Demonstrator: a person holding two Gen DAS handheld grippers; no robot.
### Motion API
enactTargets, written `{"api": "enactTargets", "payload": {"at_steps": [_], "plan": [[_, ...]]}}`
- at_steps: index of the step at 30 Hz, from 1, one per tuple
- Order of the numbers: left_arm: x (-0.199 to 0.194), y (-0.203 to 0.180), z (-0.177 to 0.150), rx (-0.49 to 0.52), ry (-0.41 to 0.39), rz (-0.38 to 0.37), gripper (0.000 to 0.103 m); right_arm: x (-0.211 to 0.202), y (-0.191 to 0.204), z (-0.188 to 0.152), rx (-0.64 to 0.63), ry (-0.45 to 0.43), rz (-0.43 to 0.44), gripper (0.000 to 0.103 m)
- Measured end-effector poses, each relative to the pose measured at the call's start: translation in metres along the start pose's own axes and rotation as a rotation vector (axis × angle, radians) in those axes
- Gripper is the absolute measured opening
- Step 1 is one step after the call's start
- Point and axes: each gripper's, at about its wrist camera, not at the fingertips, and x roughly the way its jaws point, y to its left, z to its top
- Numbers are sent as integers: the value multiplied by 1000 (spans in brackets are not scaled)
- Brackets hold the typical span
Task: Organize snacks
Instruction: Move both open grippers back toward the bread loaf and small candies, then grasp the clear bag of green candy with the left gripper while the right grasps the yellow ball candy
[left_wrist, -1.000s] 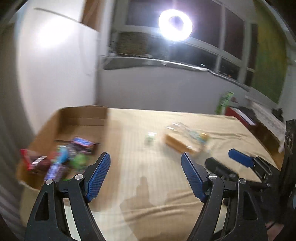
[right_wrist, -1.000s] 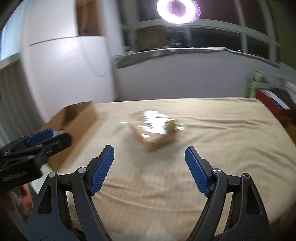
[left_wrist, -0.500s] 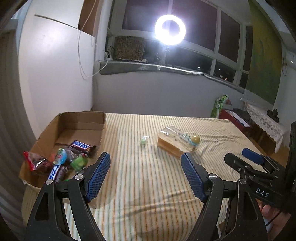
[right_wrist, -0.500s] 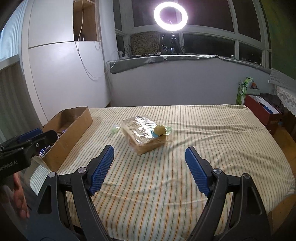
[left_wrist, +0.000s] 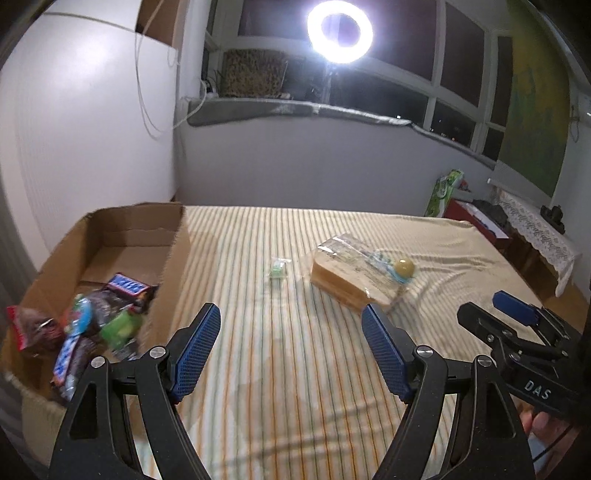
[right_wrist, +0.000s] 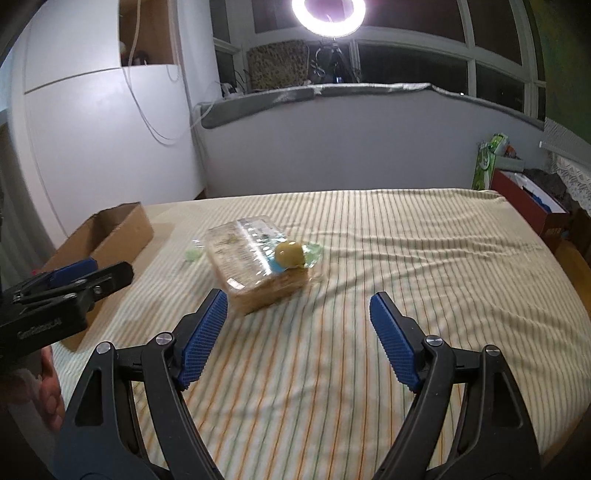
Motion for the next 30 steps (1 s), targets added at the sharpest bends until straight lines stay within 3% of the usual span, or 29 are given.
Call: {"api": "enactTargets", "payload": {"at_steps": [4, 8, 17, 23, 27, 29, 30], "plan": [[53, 2, 16, -80, 101, 32, 79, 37, -7, 19, -11, 32, 13, 82], [93, 1, 27, -98, 137, 65, 79, 74, -7, 32, -39, 74, 39, 82], [124, 16, 25, -160, 203, 61, 79, 88, -9, 33, -27, 98, 72, 82], [126, 18, 27, -165, 205, 69, 79, 88, -10, 33, -23, 101, 82, 71], [127, 17, 27, -157, 213, 72, 78, 88, -9, 31, -23, 108, 96, 56], [132, 14, 28, -155, 220, 66, 75, 89, -9, 31, -22, 113, 104, 52], [134, 15, 29, -154, 223, 62, 67, 89, -9, 31, -21, 113, 106, 51]]}}
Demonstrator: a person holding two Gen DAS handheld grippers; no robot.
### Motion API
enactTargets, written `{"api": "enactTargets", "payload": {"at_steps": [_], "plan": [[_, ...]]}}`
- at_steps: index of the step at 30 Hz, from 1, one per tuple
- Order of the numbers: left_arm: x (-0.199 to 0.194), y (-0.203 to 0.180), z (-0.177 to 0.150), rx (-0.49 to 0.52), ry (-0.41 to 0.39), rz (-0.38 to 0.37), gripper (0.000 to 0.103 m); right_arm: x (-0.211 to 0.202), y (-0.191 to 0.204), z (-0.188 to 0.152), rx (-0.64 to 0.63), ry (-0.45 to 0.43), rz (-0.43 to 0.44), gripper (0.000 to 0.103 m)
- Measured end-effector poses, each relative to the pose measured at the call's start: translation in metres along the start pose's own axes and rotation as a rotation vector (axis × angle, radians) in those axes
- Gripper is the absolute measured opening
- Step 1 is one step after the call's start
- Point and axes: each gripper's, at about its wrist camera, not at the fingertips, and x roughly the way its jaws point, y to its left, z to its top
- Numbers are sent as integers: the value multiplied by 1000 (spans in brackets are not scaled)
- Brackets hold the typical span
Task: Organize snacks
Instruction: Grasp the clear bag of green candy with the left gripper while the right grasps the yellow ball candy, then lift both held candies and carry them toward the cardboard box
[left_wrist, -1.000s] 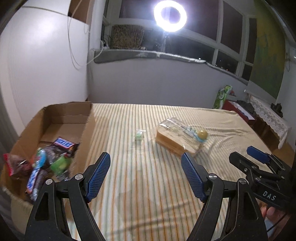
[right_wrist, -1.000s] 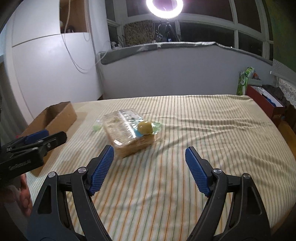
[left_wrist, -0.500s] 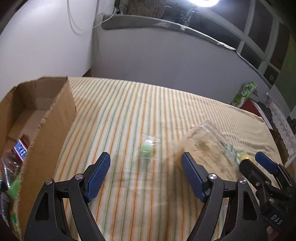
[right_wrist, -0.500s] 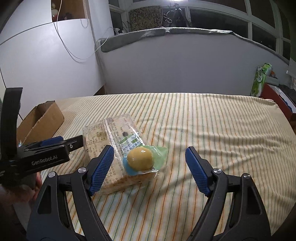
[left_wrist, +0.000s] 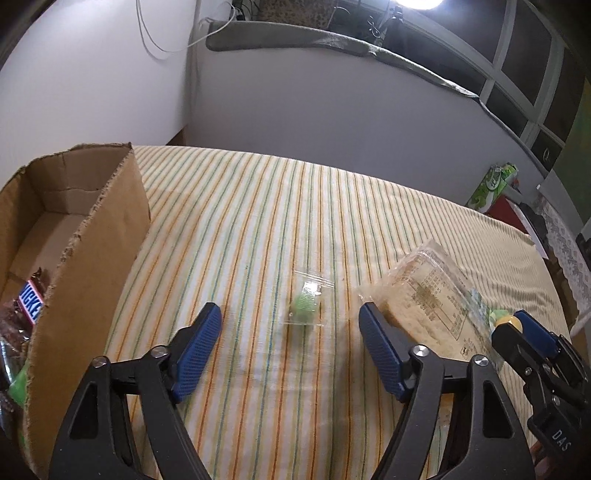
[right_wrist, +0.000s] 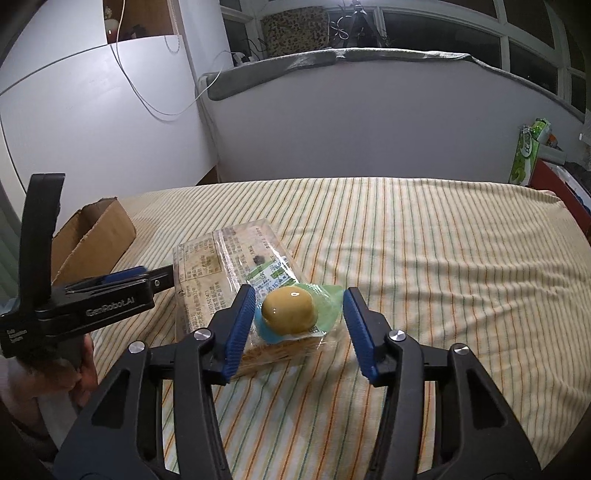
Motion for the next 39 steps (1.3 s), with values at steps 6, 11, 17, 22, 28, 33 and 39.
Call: {"api": "enactTargets", "payload": {"at_steps": [6, 11, 17, 22, 28, 33, 39], "plan": [[7, -3, 3, 6, -4, -27, 21, -1, 3, -1, -13, -5, 12, 39], [6, 1, 4, -16, -8, -54, 21, -4, 4, -1, -12, -18, 11, 31], [0, 9, 1, -23, -17, -60, 21, -5, 4, -1, -8, -24, 12, 30], [-7, 14, -2, -24, -35, -64, 21, -9, 1, -2, 9, -35, 12, 30], [-19, 10, -4, -8, -83, -74, 21, -16, 0, -4, 23, -56, 10, 30], [-39, 4, -10, 34, -150, -71, 21, -27, 0, -9, 44, -63, -2, 30], [-81, -1, -22, 55, -198, -94, 21, -78, 23, -11, 23, -127, -25, 30]]}}
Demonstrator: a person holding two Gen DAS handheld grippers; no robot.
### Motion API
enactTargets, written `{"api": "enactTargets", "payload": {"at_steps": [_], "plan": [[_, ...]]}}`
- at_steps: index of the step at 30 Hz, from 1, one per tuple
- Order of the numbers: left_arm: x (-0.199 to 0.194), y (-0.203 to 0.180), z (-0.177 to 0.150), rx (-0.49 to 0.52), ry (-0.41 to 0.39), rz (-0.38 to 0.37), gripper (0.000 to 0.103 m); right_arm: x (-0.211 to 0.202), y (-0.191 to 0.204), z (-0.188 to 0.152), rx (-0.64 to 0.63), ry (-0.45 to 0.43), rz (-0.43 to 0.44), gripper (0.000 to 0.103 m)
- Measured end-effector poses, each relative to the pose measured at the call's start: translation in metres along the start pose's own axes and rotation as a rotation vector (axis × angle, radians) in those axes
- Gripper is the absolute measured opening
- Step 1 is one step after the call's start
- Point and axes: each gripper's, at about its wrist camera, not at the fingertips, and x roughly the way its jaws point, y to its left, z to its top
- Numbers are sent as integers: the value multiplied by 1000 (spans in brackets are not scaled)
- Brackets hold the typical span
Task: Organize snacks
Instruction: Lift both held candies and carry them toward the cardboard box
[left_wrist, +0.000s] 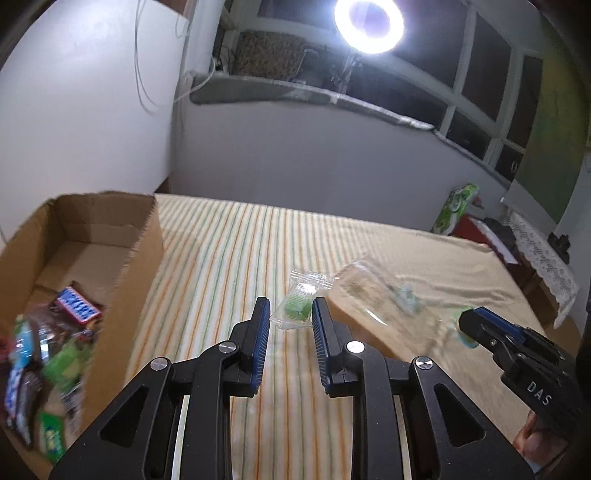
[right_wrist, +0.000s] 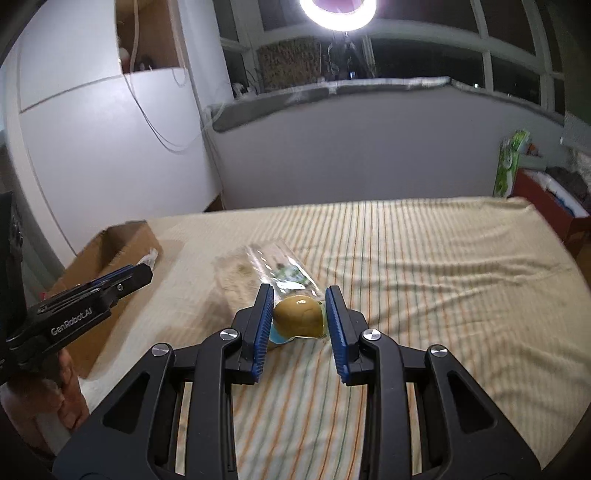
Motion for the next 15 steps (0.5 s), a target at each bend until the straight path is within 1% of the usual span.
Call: {"api": "enactTargets", "payload": {"at_steps": [4, 8, 12, 15], "plan": [[-47, -1, 3, 6, -67, -25, 21, -50, 23, 7, -34, -78, -16, 30], [-101, 4, 6, 4, -148, -50, 21, -93, 42, 8, -62, -137, -26, 30], [-147, 6, 5, 10, -227, -58, 21, -125, 57, 5, -84, -178, -26, 30], [-163, 4, 4, 13, -257, -61, 21, -141, 62, 3, -90, -198, -24, 30]]}}
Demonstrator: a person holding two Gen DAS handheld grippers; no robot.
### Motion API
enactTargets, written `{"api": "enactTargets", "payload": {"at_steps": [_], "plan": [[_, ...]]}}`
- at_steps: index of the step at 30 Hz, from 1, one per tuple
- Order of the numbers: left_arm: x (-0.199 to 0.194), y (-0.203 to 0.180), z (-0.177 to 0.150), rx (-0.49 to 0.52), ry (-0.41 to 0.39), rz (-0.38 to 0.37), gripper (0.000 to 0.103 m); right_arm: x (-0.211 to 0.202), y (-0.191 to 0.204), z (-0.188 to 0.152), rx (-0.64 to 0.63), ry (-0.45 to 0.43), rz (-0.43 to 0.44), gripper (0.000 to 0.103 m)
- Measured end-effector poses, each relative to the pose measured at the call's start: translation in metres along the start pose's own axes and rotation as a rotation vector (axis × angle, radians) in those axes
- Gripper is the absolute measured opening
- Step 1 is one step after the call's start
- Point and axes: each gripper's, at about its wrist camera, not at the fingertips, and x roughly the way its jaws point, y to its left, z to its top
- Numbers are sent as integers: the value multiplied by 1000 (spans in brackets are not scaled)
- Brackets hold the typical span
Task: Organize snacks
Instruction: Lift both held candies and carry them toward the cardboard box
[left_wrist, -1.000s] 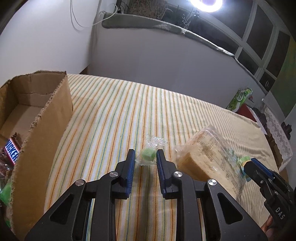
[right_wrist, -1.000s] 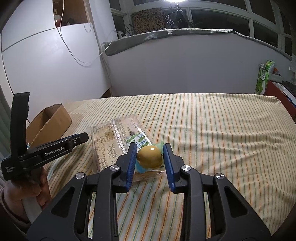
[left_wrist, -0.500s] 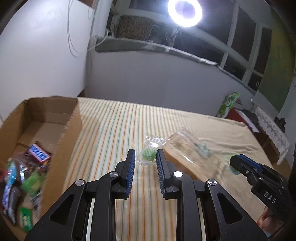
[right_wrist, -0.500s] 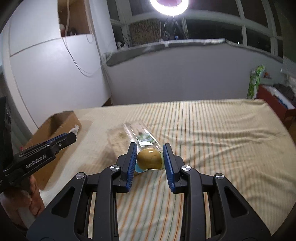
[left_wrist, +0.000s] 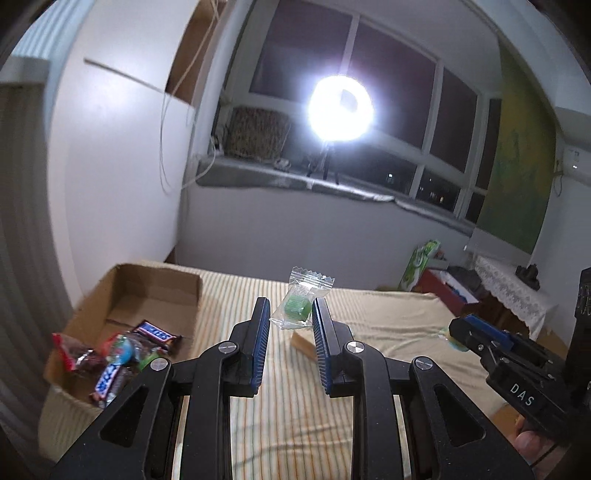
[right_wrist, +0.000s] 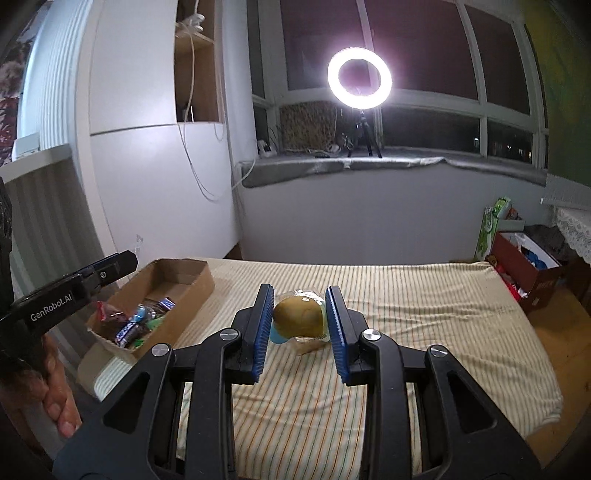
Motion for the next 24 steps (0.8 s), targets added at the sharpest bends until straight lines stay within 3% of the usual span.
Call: {"api": "enactTargets", "payload": {"at_steps": [12, 19, 24], "plan": [[-10, -13, -5, 20, -17, -12, 21, -2, -7, -9, 12, 11, -7, 30], [7, -4, -13, 3, 18, -12, 21, 27, -1, -16, -6, 71, -7, 30], [18, 24, -19, -40, 48, 5, 21, 58, 33, -18, -54, 123, 15, 30]]}}
